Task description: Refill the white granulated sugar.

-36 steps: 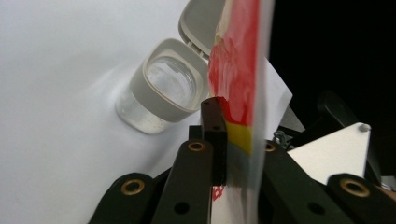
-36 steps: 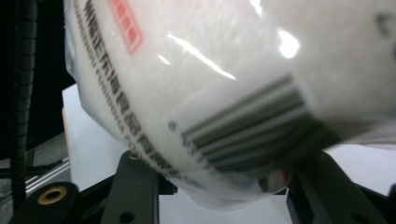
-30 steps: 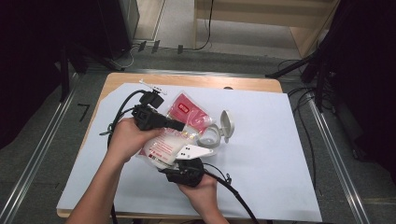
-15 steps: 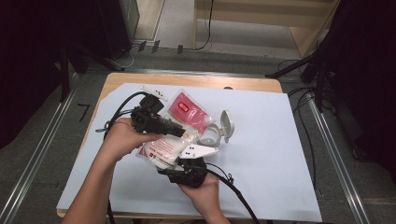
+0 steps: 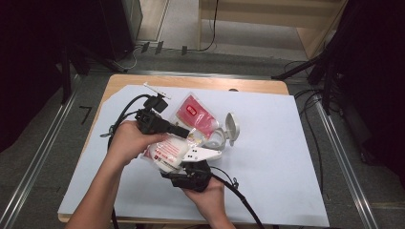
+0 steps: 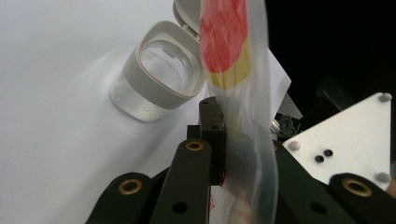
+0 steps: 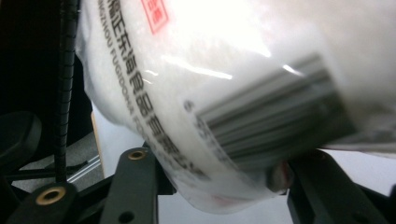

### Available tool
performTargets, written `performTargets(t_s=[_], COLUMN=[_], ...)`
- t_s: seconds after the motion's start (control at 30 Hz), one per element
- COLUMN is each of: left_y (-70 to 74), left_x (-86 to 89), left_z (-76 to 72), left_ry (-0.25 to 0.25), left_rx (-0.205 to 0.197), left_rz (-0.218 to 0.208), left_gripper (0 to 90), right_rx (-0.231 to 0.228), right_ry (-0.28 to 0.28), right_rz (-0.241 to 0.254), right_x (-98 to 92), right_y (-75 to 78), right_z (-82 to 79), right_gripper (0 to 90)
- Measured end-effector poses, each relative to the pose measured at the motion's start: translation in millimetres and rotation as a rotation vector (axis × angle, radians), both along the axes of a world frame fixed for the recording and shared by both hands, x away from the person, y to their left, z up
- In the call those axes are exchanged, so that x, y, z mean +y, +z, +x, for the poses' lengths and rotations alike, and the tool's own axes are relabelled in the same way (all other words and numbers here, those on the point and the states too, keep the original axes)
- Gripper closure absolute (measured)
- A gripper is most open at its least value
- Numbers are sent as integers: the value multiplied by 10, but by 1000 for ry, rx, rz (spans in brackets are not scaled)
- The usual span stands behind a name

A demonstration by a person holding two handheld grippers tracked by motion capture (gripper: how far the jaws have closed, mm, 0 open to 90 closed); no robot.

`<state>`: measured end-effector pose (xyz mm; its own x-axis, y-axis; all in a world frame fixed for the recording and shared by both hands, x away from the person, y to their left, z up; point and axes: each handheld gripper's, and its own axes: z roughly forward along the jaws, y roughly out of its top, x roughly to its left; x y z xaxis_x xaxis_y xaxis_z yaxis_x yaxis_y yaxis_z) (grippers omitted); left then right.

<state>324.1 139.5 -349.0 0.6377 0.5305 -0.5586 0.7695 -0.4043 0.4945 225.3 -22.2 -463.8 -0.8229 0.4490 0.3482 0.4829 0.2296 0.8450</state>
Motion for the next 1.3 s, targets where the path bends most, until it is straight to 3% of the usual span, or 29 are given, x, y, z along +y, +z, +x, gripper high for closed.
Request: performTargets(t_s=[0.17,0.27,0.33,0.47,0.57,0.7,0.73,0.83,0.97,1.0,1.17,1.23,1.3], left_y=[-53,-74,-79,-62,-33,17,22,31,65,82,80,88,97], left_x=[10,11,-4,-16,-10,3,24,36,44,58,54,56,50], left_z=[29,44,40,37,26,8,11,7,-1,-8,-21,-25,-32], left_ry=[64,68,63,38,33,51,20,-15,-14,-6,2,13,16], left_rx=[49,58,67,69,63,42,14,7,7,14,5,-5,-21], left_rz=[-18,-14,-13,-30,-31,12,17,-9,-10,-21,-5,16,28], left_gripper=[899,897,893,858,818,783,783,764,707,704,709,790,872], right_rx=[-21,-30,-12,44,41,36,39,48,65,81,107,111,81], right_ry=[-12,-33,-30,-8,-4,-2,1,9,24,34,47,47,35], right_rz=[-38,-64,-71,-27,-11,-3,5,28,60,90,123,131,102], right_x=[34,58,58,32,24,20,14,8,-3,-17,-29,-34,-23], right_y=[-3,0,0,-16,-20,-9,3,15,21,23,15,9,27], right_z=[-19,-31,-28,-17,-25,-29,-31,-39,-30,-18,0,5,-11], right_gripper=[522,522,570,599,605,622,623,624,625,626,627,628,619])
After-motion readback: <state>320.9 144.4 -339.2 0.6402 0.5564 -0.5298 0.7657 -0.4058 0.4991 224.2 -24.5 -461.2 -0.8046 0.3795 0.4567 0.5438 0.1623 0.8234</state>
